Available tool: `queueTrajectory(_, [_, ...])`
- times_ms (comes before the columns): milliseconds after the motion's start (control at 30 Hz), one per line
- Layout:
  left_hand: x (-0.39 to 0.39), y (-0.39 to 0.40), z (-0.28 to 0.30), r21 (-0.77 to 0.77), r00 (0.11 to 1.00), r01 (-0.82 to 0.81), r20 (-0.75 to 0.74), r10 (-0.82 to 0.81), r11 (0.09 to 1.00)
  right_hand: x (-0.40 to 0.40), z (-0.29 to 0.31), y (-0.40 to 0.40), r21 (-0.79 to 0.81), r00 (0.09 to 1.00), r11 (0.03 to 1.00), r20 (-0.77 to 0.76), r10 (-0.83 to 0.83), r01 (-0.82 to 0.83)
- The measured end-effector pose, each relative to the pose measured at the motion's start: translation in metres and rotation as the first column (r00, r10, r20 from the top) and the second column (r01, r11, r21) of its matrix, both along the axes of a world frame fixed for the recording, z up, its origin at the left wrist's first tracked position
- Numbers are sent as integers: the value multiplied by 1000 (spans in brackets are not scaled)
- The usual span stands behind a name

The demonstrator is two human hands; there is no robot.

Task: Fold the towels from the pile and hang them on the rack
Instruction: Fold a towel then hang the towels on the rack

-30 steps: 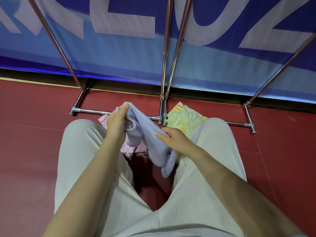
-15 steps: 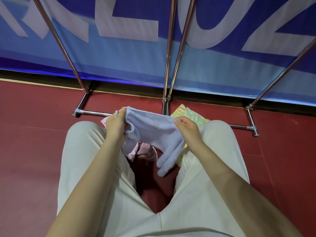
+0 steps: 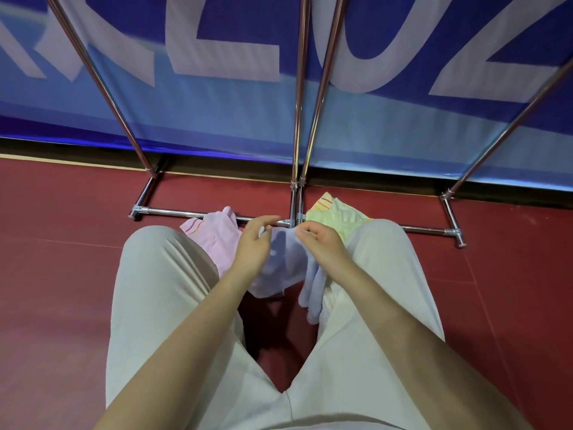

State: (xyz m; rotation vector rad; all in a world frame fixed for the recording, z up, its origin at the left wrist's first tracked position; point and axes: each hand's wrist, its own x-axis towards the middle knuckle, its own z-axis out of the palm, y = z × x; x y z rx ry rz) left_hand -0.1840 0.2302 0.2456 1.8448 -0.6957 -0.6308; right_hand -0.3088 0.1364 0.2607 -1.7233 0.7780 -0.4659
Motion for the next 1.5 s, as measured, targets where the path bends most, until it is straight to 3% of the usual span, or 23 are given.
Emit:
queueTrajectory(167, [-12,-1,8,-16,977,106,-186,-107,994,2,1,1,19,1000,1000,21,6,-6])
queueTrajectory(367, [-17,4,8,-34,986,77,-146,-81,996,1,-2,-3,-15,992,993,51,-113,114])
queueTrajectory(567, [1,8,27,-152,996,-91,-21,88,984,-2,-12,-2,-208,992,976,-121,47,-71])
queueTrajectory(767, [29,19,43,-186,875,-460,-262,407,868,-5,-14,0,-179,997,982,-62,52,-62])
queueTrajectory(1033, [56,36,49,-154,762,-624,-339,552,766,-10,-19,-10,-100,997,993,-61,48,-54])
queueTrajectory(1200, [65,41,51,-101,652,-704,-485,583,703,-14,-30,-11,-150,969,970,-189,160,-189])
queueTrajectory(1367, [72,45,49,-95,646,-717,-460,609,690,-23,-37,-17,-230,909,928,-367,197,-294])
queueTrajectory(1500, [78,53,44,-47,622,-737,-440,648,675,-35,-41,-22,-199,861,922,-464,209,-331])
